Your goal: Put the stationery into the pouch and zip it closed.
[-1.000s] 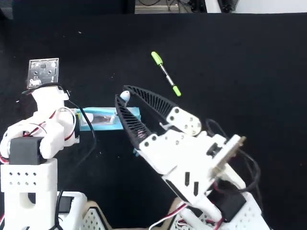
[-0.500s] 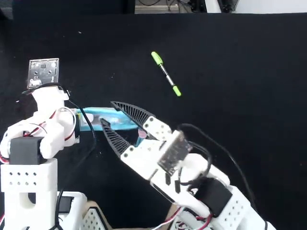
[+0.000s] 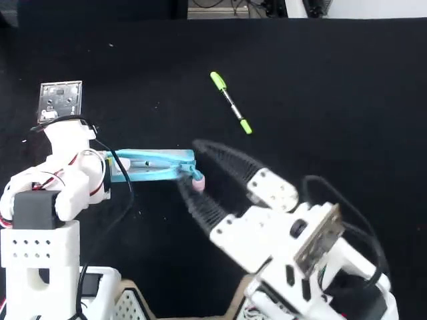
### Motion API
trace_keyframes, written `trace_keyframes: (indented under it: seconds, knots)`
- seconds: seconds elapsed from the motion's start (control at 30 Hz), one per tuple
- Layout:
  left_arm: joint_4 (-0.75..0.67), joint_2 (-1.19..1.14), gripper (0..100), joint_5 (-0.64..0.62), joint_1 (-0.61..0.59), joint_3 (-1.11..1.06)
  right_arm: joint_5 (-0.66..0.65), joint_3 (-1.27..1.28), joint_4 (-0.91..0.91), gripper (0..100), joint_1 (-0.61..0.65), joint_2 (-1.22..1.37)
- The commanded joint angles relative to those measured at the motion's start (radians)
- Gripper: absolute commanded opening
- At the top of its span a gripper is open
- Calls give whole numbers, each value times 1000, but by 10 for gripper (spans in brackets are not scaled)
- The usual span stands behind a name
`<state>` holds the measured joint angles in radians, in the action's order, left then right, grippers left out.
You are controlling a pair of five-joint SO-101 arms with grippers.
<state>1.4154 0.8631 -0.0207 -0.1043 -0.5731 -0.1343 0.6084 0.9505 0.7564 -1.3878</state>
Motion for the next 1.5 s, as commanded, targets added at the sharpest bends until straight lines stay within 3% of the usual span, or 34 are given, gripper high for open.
trace_keyframes:
  seconds: [0.0,0.17,0.37,0.57,0.8,1.03,1.23,1.47]
  knots:
    - [-3,-9,30,-6,-12,-42,-5,-48,2,134,-241,2]
    - [-5,-9,30,-6,-10,-42,-5,41,-2,137,-480,61]
    - [-5,-9,30,-6,-7,-45,-3,182,-75,138,-603,285]
    - [-8,-9,30,-6,-5,-56,-3,222,-212,138,-615,610]
    - [-8,-9,30,-6,-5,-56,-5,219,-500,135,-617,997]
    - [-8,-9,30,-6,-5,-56,-11,206,-724,137,-618,1218]
    - [-8,-9,30,-6,-7,-56,-112,88,-649,137,-651,1326]
    - [-8,-9,30,-6,-5,-56,-117,-131,-525,138,-689,1529]
